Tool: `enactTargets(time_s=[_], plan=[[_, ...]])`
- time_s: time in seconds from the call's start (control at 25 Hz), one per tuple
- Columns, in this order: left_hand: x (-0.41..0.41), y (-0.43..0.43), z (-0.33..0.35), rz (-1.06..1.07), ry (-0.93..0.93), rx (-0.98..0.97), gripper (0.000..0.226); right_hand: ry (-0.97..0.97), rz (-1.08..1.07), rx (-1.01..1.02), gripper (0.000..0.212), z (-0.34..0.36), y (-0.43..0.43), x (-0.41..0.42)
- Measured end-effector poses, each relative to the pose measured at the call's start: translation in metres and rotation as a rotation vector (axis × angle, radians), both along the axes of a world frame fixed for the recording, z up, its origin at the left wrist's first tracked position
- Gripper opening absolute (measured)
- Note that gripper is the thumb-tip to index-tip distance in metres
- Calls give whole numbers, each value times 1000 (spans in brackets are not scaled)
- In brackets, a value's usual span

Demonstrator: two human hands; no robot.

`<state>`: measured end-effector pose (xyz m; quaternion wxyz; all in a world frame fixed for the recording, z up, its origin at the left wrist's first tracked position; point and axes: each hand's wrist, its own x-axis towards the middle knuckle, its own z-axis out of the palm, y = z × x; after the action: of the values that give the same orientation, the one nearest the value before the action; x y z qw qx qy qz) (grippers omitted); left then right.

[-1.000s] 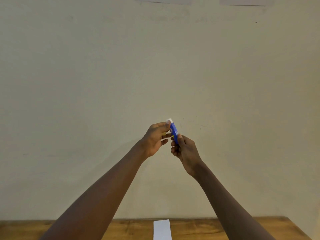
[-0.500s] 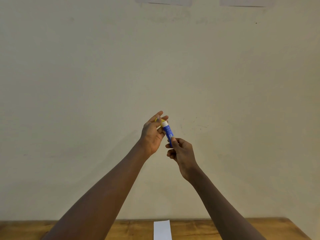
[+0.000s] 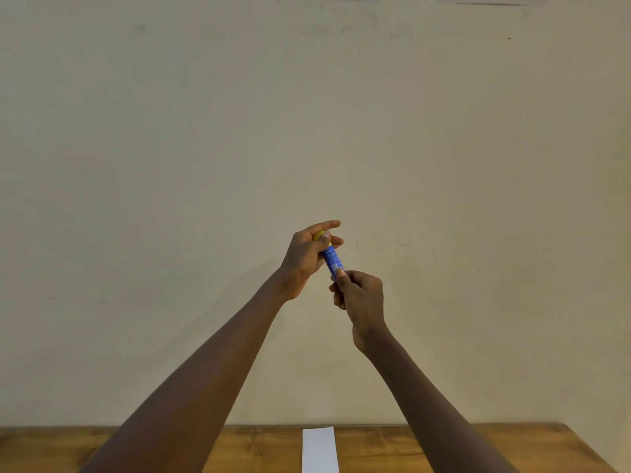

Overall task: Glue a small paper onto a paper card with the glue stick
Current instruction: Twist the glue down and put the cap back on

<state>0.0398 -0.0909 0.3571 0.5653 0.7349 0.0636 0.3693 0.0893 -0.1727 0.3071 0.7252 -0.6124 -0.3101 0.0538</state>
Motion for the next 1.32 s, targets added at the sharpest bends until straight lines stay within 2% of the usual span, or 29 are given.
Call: enactTargets(time_s=[0.28, 0.44, 0.6, 0.76, 0.84, 1.0, 1.28, 1.32], plan=[[8, -1, -18, 4, -76, 1, 33, -5, -25, -8, 21, -11, 2, 5], [20, -7, -29, -10, 4, 93, 38, -217, 141, -190, 15, -18, -2, 11], [30, -15, -66, 63, 35, 92, 38, -322, 105, -353, 21, -34, -3, 27], [34, -8, -117, 1, 243, 127, 56, -319, 18, -513, 11, -76, -10, 53], [32, 1, -140, 54, 362, 129, 66, -271, -24, -571, 15, -106, -13, 68], [21, 29, -194, 213, 624, 270, 67, -211, -88, -723, 19, -179, -22, 98], [17, 71, -311, 339, 908, 352, 69, -94, -143, -838, 8, -281, -18, 134], [16, 75, -324, 354, 941, 350, 70, -75, -156, -835, 12, -291, -16, 139]])
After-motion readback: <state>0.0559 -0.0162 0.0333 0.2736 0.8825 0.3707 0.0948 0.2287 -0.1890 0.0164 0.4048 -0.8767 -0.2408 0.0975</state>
